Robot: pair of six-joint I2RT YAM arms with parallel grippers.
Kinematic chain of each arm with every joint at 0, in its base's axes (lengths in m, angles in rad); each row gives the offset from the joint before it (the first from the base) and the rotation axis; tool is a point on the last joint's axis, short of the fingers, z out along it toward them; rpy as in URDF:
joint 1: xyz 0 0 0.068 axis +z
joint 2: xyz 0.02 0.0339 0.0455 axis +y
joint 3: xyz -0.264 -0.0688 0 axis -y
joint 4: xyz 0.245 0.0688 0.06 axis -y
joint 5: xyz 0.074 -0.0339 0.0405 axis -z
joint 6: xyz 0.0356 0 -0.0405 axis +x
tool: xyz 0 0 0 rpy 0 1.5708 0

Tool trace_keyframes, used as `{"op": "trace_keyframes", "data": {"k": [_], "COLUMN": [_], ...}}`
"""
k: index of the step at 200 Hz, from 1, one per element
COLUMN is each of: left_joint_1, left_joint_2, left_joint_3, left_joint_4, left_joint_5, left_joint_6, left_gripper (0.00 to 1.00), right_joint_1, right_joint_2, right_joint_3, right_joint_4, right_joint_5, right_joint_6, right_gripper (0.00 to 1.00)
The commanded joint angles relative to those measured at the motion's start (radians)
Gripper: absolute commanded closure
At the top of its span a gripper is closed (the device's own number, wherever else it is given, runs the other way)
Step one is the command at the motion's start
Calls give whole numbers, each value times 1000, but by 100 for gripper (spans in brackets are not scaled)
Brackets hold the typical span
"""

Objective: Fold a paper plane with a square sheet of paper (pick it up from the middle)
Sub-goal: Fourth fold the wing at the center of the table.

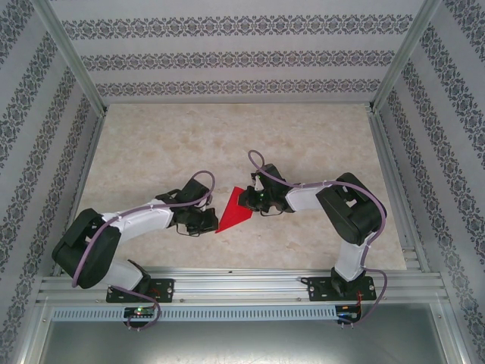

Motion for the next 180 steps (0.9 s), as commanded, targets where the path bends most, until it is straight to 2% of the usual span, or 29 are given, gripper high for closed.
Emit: {"op": "trace_keyframes", "data": {"k": [1,43,98,180], "left_joint_1": [-2,-8,-8,-8], "left_joint_2": [-10,73,103,-67], "left_joint_3": [28,28,12,-75], "left_joint_4": [24,74,-91,-160], "left_joint_5": [42,125,-60,-72], "left_joint_6": [13,18,-5,-38], "left_gripper": [87,86,92,92], "right_joint_1": [-7,-6,-6,-10], "right_joint_2": [52,57,54,68], "right_joint_3": [-25,-25,-33,-20], "right_joint_4": [-101,-99,-97,-125], "right_joint_5": [84,82,84,68], "right_joint_6": [-30,-30,-33,-77], "right_gripper": [89,89,89,89]}}
